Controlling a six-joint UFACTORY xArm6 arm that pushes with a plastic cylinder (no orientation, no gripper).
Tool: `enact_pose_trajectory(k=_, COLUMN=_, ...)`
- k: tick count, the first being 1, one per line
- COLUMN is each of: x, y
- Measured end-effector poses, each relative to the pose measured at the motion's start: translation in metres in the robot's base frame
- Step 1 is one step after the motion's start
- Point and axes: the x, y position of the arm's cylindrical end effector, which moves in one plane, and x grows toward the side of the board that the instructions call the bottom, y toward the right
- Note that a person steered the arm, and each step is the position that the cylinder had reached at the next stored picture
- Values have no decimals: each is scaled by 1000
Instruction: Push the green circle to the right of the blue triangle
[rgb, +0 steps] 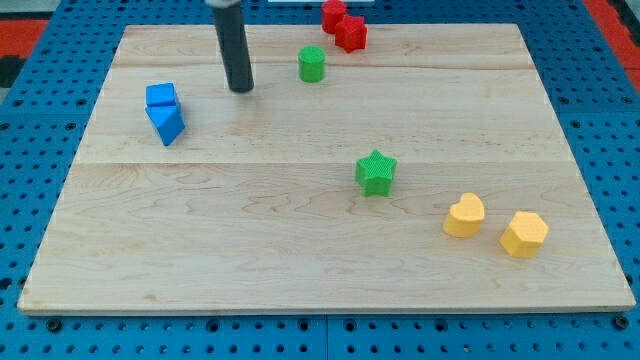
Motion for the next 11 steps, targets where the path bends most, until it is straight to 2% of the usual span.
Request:
enact_pose_trajectory(k=1, x=-59, y=8)
enact_pose_trajectory(k=2, x=-65, y=42)
enact_pose_trajectory(k=3, x=-58, y=103)
enact_pose_trajectory(k=4, x=-39, y=100)
enact_pose_trajectory(k=6, x=-4, y=66)
enact_pose_trajectory(k=7, x=-4, y=22)
enact_pose_trajectory(k=8, x=15, y=15)
enact_pose_trajectory(k=10, x=20, y=91)
enact_pose_trajectory(k=11, x=10, y=102)
